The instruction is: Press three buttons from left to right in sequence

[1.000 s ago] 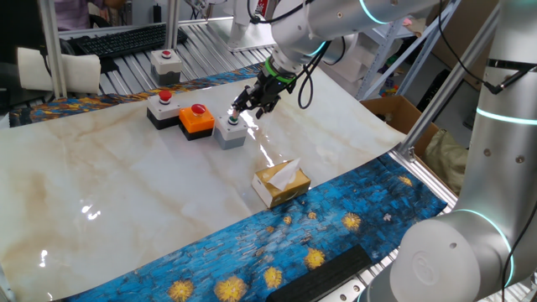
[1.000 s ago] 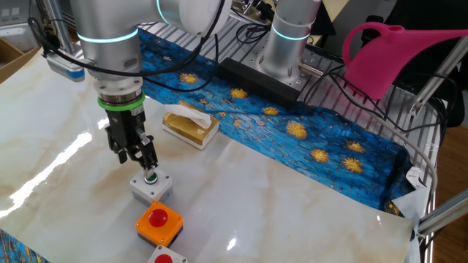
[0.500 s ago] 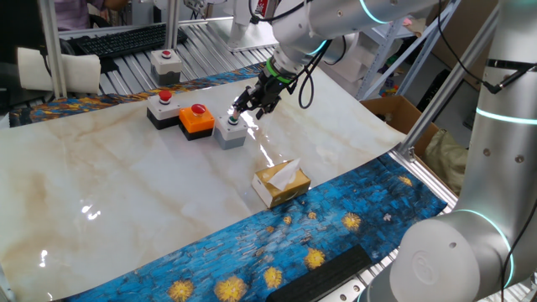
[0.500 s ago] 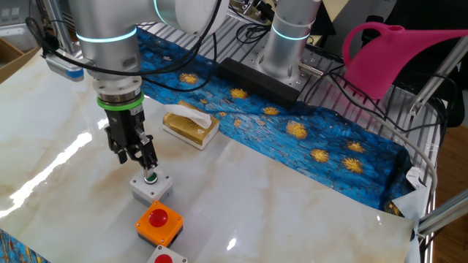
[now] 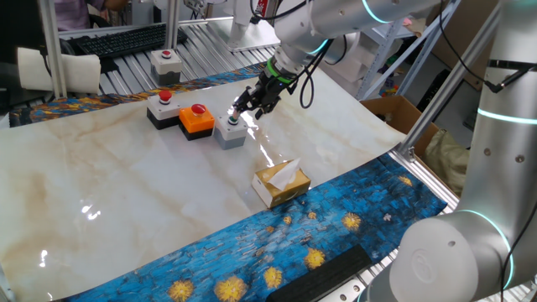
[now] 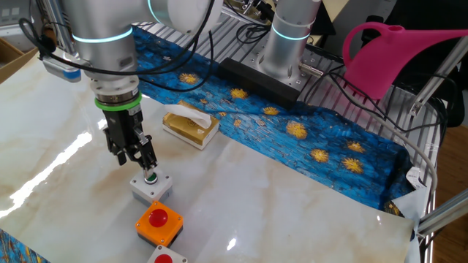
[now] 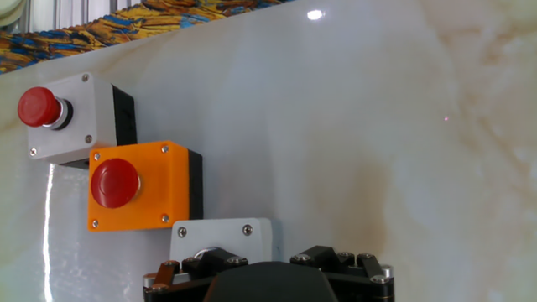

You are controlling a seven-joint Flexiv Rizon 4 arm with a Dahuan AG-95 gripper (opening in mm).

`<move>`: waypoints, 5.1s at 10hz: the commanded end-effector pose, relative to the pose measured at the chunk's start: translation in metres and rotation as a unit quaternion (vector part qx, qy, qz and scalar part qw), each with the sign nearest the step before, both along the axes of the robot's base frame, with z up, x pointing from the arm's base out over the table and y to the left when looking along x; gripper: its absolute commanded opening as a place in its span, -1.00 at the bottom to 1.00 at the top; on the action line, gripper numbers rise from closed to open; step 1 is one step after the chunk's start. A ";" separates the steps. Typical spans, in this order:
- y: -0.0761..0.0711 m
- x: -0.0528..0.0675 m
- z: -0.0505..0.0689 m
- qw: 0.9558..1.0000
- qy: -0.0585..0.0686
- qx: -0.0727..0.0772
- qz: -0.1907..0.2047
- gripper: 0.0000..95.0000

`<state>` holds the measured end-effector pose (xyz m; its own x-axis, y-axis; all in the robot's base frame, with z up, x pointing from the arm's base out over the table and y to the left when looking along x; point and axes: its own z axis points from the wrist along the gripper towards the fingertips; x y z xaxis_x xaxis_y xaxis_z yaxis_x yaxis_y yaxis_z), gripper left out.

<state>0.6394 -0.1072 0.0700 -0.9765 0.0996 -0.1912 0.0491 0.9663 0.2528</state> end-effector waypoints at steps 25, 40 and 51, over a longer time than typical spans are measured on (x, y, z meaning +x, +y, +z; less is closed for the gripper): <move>0.000 0.000 0.000 0.999 -0.003 -0.035 -0.010 0.60; -0.002 -0.003 0.007 0.999 0.011 -0.049 0.005 0.60; 0.027 -0.014 0.036 0.999 -0.003 -0.053 -0.007 -1.00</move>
<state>0.6238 -0.0779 0.1074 -0.9738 0.0935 -0.2072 0.0627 0.9866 0.1505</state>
